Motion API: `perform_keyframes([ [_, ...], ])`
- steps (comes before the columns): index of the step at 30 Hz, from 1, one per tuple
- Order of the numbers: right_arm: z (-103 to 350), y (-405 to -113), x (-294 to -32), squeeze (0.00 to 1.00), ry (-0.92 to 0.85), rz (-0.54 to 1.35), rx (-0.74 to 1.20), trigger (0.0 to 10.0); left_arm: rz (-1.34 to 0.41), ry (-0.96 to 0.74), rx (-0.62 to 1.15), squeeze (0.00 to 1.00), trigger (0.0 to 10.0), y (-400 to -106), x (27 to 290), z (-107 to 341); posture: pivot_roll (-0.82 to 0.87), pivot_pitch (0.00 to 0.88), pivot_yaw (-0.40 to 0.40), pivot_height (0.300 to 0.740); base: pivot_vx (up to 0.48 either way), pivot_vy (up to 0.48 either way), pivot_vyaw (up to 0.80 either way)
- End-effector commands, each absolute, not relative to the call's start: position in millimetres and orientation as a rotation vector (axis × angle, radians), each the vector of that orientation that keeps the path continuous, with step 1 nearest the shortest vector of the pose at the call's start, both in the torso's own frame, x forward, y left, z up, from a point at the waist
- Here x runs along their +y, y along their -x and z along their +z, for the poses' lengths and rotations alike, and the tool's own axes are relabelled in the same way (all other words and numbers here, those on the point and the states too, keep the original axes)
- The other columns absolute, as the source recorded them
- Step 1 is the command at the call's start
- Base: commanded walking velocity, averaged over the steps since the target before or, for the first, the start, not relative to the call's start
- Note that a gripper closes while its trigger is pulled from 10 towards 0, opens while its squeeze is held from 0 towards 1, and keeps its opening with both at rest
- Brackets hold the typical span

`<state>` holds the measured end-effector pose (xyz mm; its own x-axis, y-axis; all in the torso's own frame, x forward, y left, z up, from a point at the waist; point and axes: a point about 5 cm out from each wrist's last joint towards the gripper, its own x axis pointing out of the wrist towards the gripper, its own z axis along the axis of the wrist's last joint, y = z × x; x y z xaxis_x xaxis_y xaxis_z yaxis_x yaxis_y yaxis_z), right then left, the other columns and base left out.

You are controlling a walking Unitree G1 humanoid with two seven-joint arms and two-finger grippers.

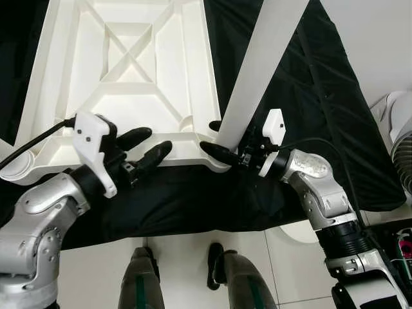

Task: Building children table

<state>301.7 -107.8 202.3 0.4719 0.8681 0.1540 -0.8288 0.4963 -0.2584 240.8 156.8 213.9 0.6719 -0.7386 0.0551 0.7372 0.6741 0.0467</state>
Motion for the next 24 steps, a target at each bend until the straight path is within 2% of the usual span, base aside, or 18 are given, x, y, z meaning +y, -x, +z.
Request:
perform_keyframes([
  [1, 188.8, -305.8, -119.9, 0.0, 0.119, 0.923, -0.21, 0.0, -0.872, -0.019, -0.067, 0.0, 10.0, -241.5, 149.9, 208.9, 0.08, 0.233, -0.065, 0.74, 0.0, 0.0, 0.0],
  [9, 177.8, -306.4, -120.3, 0.0, 0.092, 0.761, -0.179, 0.0, -0.904, -0.008, -0.063, 0.0, 10.0, -246.7, 137.2, 203.5, 0.05, 0.227, -0.051, 0.74, 0.0, 0.0, 0.0],
  [18, 178.0, -292.1, -96.9, 0.0, 0.033, 0.564, -0.223, 0.0, -0.932, -0.005, -0.07, 0.0, 10.0, -249.5, 128.8, 200.8, 0.05, 0.225, -0.047, 0.74, 0.0, 0.0, 0.0],
  [19, 177.0, -291.6, -95.0, 0.0, 0.03, 0.489, -0.22, 1.0, -0.934, -0.005, -0.07, 0.0, 10.0, -249.6, 128.5, 200.6, 0.05, 0.226, -0.045, 0.74, 0.0, 0.0, 0.0],
  [20, 175.4, -291.6, -93.2, 0.0, 0.042, 0.426, -0.21, 0.0, -0.934, -0.006, -0.07, 0.0, 10.0, -249.6, 128.8, 200.5, 0.05, 0.226, -0.043, 0.74, 0.0, 0.0, 0.0],
  [23, 173.9, -290.8, -88.6, 0.0, 0.029, 0.37, -0.205, 0.0, -0.935, -0.007, -0.07, 0.0, 10.0, -249.8, 128.7, 200.4, 0.05, 0.226, -0.042, 0.74, 0.0, 0.0, 0.0],
  [24, 171.4, -291.3, -84.8, 0.0, 0.014, 0.294, -0.185, 0.0, -0.935, -0.008, -0.071, 0.0, 10.0, -250.6, 128.1, 200.2, 0.06, 0.226, -0.041, 0.74, 0.0, 0.0, 0.0],
])
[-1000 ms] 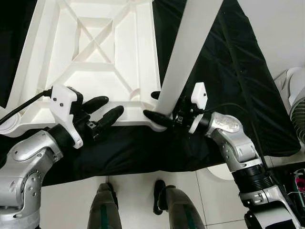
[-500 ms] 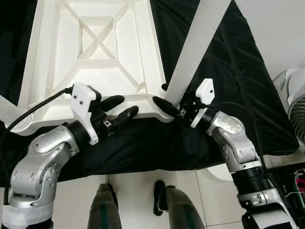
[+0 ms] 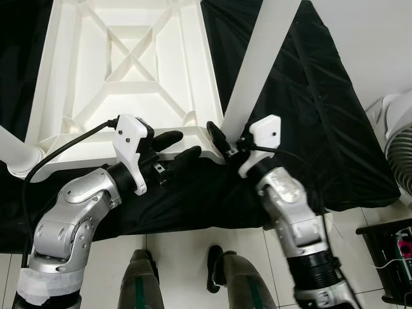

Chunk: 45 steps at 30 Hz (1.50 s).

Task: Building children table

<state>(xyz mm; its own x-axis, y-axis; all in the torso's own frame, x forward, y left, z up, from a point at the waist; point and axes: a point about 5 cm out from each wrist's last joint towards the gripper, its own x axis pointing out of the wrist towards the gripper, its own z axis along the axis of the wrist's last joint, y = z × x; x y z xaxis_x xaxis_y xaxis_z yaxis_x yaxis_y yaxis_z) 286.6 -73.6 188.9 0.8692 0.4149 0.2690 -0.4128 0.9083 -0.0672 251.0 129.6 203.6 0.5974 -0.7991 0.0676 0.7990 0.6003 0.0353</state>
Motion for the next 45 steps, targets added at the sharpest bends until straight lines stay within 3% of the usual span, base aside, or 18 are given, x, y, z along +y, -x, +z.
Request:
perform_keyframes([
  [1, 171.4, -291.3, -84.8, 0.0, 0.014, 0.294, -0.185, 0.0, -0.935, -0.008, -0.071, 0.0, 10.0, -250.6, 128.1, 200.2, 0.06, 0.226, -0.041, 0.74, 0.0, 0.0, 0.0],
  [2, 169.6, -292.3, -82.5, 0.0, 0.006, 0.241, -0.165, 1.0, -0.936, -0.009, -0.072, 0.0, 10.0, -251.1, 127.6, 200.3, 0.06, 0.226, -0.039, 0.74, 0.0, 0.0, 0.0],
  [4, 169.6, -292.3, -82.5, 0.0, 0.006, 0.241, -0.165, 1.0, -0.936, -0.009, -0.072, 0.0, 10.0, -251.1, 127.6, 200.3, 0.06, 0.226, -0.039, 0.74, 0.0, 0.0, 0.0],
  [5, 168.7, -292.7, -80.2, 0.0, -0.001, 0.211, -0.152, 4.3, -0.938, -0.01, -0.073, 0.0, 10.0, -251.3, 127.2, 200.3, 0.06, 0.225, -0.037, 0.74, 0.0, 0.0, 0.0],
  [6, 168.7, -292.7, -80.2, 0.0, -0.001, 0.211, -0.152, 4.3, -0.938, -0.01, -0.073, 0.0, 10.0, -251.3, 127.2, 200.3, 0.06, 0.225, -0.037, 0.74, 0.0, 0.0, 0.0],
  [7, 171.0, -293.2, -76.6, 0.0, -0.006, 0.221, -0.164, 10.0, -0.938, -0.01, -0.074, 0.0, 10.0, -251.6, 126.6, 200.4, 0.06, 0.226, -0.034, 0.74, 0.0, 0.0, 0.0],
  [23, 194.3, -276.0, -77.5, 0.0, 0.006, 0.433, -0.342, 10.0, -0.941, -0.011, -0.08, 0.0, 10.0, -250.8, 126.0, 201.9, 0.07, 0.223, -0.026, 0.74, 0.0, 0.0, 0.0],
  [24, 194.1, -273.4, -83.5, 0.96, -0.013, 0.468, -0.342, 10.0, -0.941, -0.01, -0.081, 0.0, 10.0, -250.9, 125.8, 202.1, 0.07, 0.222, -0.026, 0.74, 0.0, 0.0, 0.0],
  [26, 193.8, -272.6, -88.5, 1.0, -0.012, 0.489, -0.344, 10.0, -0.941, -0.008, -0.082, 0.0, 10.0, -251.4, 125.5, 202.3, 0.07, 0.217, -0.027, 0.74, 0.0, 0.0, 0.0],
  [31, 195.1, -276.1, -96.4, 1.0, -0.005, 0.518, -0.349, 10.0, -0.939, -0.005, -0.085, 0.0, 10.0, -252.5, 124.3, 202.4, 0.07, 0.207, -0.025, 0.74, 0.0, 0.0, 0.0],
  [32, 196.5, -279.8, -100.1, 0.09, 0.003, 0.541, -0.347, 10.0, -0.937, -0.001, -0.086, 0.0, 10.0, -252.4, 123.0, 202.1, 0.07, 0.202, -0.026, 0.74, 0.0, 0.0, 0.0],
  [33, 196.5, -279.8, -100.1, 0.09, 0.003, 0.541, -0.347, 10.0, -0.937, -0.001, -0.086, 0.0, 10.0, -252.4, 123.0, 202.1, 0.07, 0.202, -0.026, 0.74, 0.0, 0.0, 0.0],
  [34, 197.5, -282.7, -102.7, 0.0, 0.007, 0.575, -0.343, 10.0, -0.936, 0.002, -0.086, 0.0, 10.0, -251.9, 121.9, 201.6, 0.08, 0.196, -0.027, 0.74, 0.0, 0.0, 0.0],
  [45, 191.1, -298.2, -119.9, 0.0, 0.13, 0.885, -0.279, 10.0, -0.906, 0.011, -0.081, 0.0, 10.0, -248.5, 122.6, 199.3, 0.1, 0.177, -0.033, 0.74, 0.0, 0.0, 0.0],
])
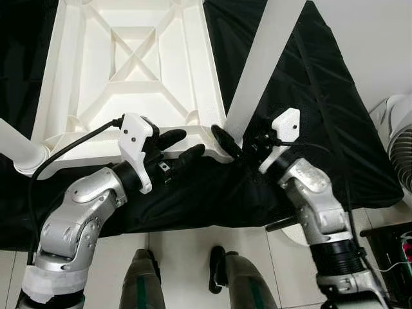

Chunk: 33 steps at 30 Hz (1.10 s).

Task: Building children table

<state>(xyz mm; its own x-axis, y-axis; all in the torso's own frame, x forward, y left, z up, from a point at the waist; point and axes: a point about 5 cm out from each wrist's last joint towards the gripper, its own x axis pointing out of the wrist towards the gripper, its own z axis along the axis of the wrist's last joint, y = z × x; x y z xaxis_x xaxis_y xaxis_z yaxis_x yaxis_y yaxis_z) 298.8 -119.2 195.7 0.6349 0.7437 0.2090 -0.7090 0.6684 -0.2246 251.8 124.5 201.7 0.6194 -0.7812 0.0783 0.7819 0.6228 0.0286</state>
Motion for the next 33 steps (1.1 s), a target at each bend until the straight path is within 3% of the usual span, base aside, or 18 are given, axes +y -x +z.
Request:
perform_keyframes([
  [1, 189.3, -299.8, -121.3, 0.0, 0.149, 0.927, -0.262, 10.0, -0.901, 0.009, -0.081, 0.0, 10.0, -248.2, 123.2, 199.3, 0.11, 0.172, -0.036, 0.74, 0.0, 0.0, 0.0],
  [6, 188.1, -304.6, -124.3, 0.0, 0.187, 1.016, -0.237, 10.0, -0.892, 0.004, -0.081, 0.0, 10.0, -247.3, 124.6, 199.3, 0.11, 0.167, -0.04, 0.74, 0.0, 0.0, 0.0],
  [7, 188.6, -306.6, -125.0, 0.0, 0.2, 1.032, -0.236, 9.2, -0.889, 0.003, -0.081, 0.0, 10.0, -247.2, 124.9, 199.3, 0.11, 0.166, -0.04, 0.74, 0.0, 0.0, 0.0],
  [8, 188.6, -306.6, -125.0, 0.0, 0.2, 1.032, -0.236, 9.2, -0.889, 0.003, -0.081, 0.0, 10.0, -247.2, 124.9, 199.3, 0.11, 0.166, -0.04, 0.74, 0.0, 0.0, 0.0],
  [9, 189.9, -309.0, -126.0, 0.0, 0.207, 1.046, -0.24, 3.5, -0.885, 0.002, -0.081, 0.0, 10.0, -247.3, 125.3, 199.3, 0.12, 0.165, -0.042, 0.74, 0.0, 0.0, 0.0],
  [10, 189.9, -309.0, -126.0, 0.0, 0.207, 1.046, -0.24, 3.5, -0.885, 0.002, -0.081, 0.0, 10.0, -247.3, 125.3, 199.3, 0.12, 0.165, -0.042, 0.74, 0.0, 0.0, 0.0],
  [11, 190.9, -310.4, -126.6, 0.0, 0.209, 1.053, -0.243, 1.6, -0.882, 0.002, -0.081, 0.0, 10.0, -247.5, 125.5, 199.3, 0.12, 0.165, -0.042, 0.74, 0.0, 0.0, 0.0],
  [12, 190.9, -310.4, -126.6, 0.0, 0.209, 1.053, -0.243, 1.6, -0.882, 0.002, -0.081, 0.0, 10.0, -247.5, 125.5, 199.3, 0.12, 0.165, -0.042, 0.74, 0.0, 0.0, 0.0],
  [13, 191.5, -312.3, -127.9, 0.0, 0.213, 1.06, -0.246, 0.0, -0.881, 0.001, -0.081, 0.0, 10.0, -247.4, 125.7, 199.2, 0.12, 0.165, -0.046, 0.74, 0.0, 0.0, 0.0],
  [23, 186.5, -315.5, -133.0, 0.0, 0.218, 0.934, -0.233, 0.0, -0.868, 0.001, -0.082, 0.0, 10.0, -248.6, 125.8, 198.7, 0.1, 0.167, -0.057, 0.74, 0.0, 0.0, 0.0],
  [33, 180.4, -305.8, -123.4, 0.0, 0.079, 0.61, -0.247, 0.0, -0.858, -0.001, -0.087, 0.0, 10.0, -253.6, 126.9, 198.0, 0.08, 0.167, -0.056, 0.74, 0.0, 0.0, 0.0],
])
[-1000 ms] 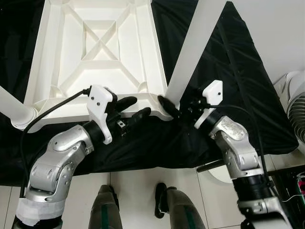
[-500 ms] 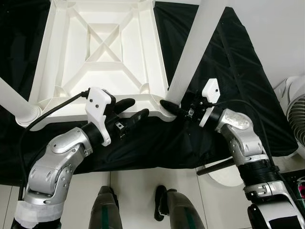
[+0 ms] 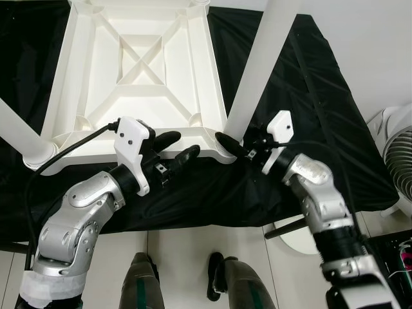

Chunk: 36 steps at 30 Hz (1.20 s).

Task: Building children table

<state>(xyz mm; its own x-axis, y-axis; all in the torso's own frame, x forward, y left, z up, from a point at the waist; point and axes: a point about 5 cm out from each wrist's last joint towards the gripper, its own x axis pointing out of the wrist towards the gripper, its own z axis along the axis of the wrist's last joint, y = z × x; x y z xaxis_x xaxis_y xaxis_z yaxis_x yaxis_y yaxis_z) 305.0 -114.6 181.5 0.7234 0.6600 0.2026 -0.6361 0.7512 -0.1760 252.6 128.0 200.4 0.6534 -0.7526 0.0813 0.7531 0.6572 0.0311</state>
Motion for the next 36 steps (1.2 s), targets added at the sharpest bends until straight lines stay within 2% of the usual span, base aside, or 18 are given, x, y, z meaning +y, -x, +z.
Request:
perform_keyframes([
  [1, 180.4, -305.8, -123.4, 0.0, 0.079, 0.61, -0.247, 0.0, -0.858, -0.001, -0.087, 0.0, 10.0, -253.6, 126.9, 198.0, 0.08, 0.167, -0.056, 0.74, 0.0, 0.0, 0.0],
  [5, 180.8, -304.0, -119.3, 0.0, 0.046, 0.523, -0.243, 0.0, -0.856, -0.001, -0.088, 0.0, 10.0, -254.2, 127.1, 198.2, 0.08, 0.167, -0.055, 0.74, 0.0, 0.0, 0.0],
  [9, 181.5, -297.6, -104.5, 0.0, 0.036, 0.308, -0.235, 0.0, -0.856, 0.0, -0.089, 0.0, 10.0, -253.9, 127.1, 197.8, 0.08, 0.169, -0.055, 0.74, 0.0, 0.0, 0.0],
  [14, 183.3, -296.5, -100.2, 0.0, 0.02, 0.266, -0.238, 0.0, -0.855, 0.002, -0.089, 0.0, 10.0, -253.9, 127.2, 197.8, 0.08, 0.17, -0.055, 0.74, 0.0, 0.0, 0.0],
  [17, 184.6, -295.7, -91.2, 0.0, -0.002, 0.178, -0.213, 0.0, -0.852, 0.0, -0.091, 0.0, 10.0, -254.3, 127.5, 197.8, 0.08, 0.17, -0.055, 0.74, 0.0, 0.0, 0.0],
  [18, 185.8, -296.1, -89.4, 0.0, -0.018, 0.186, -0.215, 3.2, -0.849, 0.0, -0.092, 0.0, 10.0, -254.7, 127.9, 198.0, 0.08, 0.17, -0.055, 0.74, 0.0, 0.0, 0.0],
  [19, 187.3, -296.8, -88.8, 0.0, -0.029, 0.205, -0.224, 10.0, -0.847, 0.0, -0.093, 0.0, 10.0, -255.1, 128.4, 198.1, 0.08, 0.17, -0.055, 0.74, 0.0, 0.0, 0.0],
  [24, 188.6, -297.4, -89.2, 0.0, -0.037, 0.223, -0.23, 10.0, -0.846, 0.0, -0.093, 0.0, 10.0, -255.4, 128.8, 198.2, 0.08, 0.17, -0.055, 0.74, 0.0, 0.0, 0.0],
  [25, 191.4, -298.3, -91.8, 0.76, -0.033, 0.26, -0.249, 10.0, -0.844, -0.001, -0.093, 0.0, 10.0, -255.5, 129.4, 198.6, 0.08, 0.175, -0.055, 0.74, 0.0, 0.0, 0.0],
  [26, 193.9, -301.0, -98.4, 1.0, -0.029, 0.306, -0.266, 10.0, -0.843, -0.001, -0.093, 0.0, 10.0, -255.7, 129.7, 198.8, 0.08, 0.177, -0.054, 0.74, 0.0, 0.0, 0.0],
  [29, 195.9, -303.3, -104.4, 1.0, -0.018, 0.342, -0.272, 10.0, -0.841, 0.0, -0.094, 0.0, 10.0, -256.0, 130.1, 199.0, 0.08, 0.177, -0.054, 0.74, 0.0, 0.0, 0.0],
  [31, 199.8, -306.6, -112.6, 1.0, 0.0, 0.459, -0.285, 10.0, -0.839, 0.0, -0.094, 0.0, 10.0, -256.4, 130.6, 199.2, 0.07, 0.18, -0.052, 0.74, 0.0, 0.0, 0.0],
  [33, 199.8, -306.6, -112.6, 1.0, 0.0, 0.459, -0.285, 10.0, -0.839, 0.0, -0.094, 0.0, 10.0, -256.4, 130.6, 199.2, 0.07, 0.18, -0.052, 0.74, 0.0, 0.0, 0.0],
  [34, 200.8, -306.8, -113.7, 0.0, 0.004, 0.502, -0.287, 10.0, -0.838, 0.001, -0.095, 0.0, 10.0, -256.5, 130.5, 199.2, 0.07, 0.182, -0.053, 0.74, 0.0, 0.0, 0.0],
  [35, 201.8, -305.7, -114.8, 0.0, 0.015, 0.583, -0.291, 10.0, -0.837, 0.001, -0.095, 0.0, 10.0, -256.6, 130.9, 199.1, 0.08, 0.185, -0.051, 0.74, 0.0, 0.0, 0.0],
  [36, 201.8, -305.7, -114.8, 0.0, 0.015, 0.583, -0.291, 10.0, -0.837, 0.001, -0.095, 0.0, 10.0, -256.6, 130.9, 199.1, 0.08, 0.185, -0.051, 0.74, 0.0, 0.0, 0.0],
])
